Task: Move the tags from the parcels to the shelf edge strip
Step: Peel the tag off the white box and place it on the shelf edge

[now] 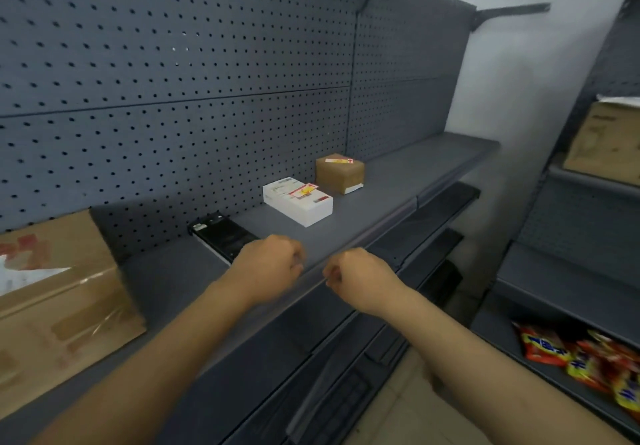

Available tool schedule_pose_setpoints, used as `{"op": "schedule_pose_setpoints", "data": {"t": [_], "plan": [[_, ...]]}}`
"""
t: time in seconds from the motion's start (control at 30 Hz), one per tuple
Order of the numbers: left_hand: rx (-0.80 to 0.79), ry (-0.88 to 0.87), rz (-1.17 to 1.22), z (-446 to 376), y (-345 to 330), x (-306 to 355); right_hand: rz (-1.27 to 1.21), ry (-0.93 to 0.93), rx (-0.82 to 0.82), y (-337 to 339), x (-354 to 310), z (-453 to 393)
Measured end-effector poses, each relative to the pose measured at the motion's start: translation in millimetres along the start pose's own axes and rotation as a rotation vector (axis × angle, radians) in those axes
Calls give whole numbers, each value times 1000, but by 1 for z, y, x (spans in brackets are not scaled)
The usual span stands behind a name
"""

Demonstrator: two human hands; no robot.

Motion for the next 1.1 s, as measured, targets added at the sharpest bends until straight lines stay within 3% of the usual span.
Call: {"op": "schedule_pose_setpoints", "data": {"t": [0.3, 0.67, 1.1], "plan": [[-33, -4, 30, -112, -23, 19, 33, -5, -13, 20, 73, -75], [-36, 222, -30, -221, -42, 4, -31, 188, -68, 30, 150, -193], [-30, 457, -70, -268, -47, -73, -96, 376, -89, 7, 138, -319]]}}
Point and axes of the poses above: each hand's wrist, its own z-axis away from the middle knuckle, its own y-axis out of the back of the hand, x = y × z, the point moved 2 cm from there along -z, towards the middle knuckle, and after that the axes turned 2 degrees about y, right-handed, at the moved point
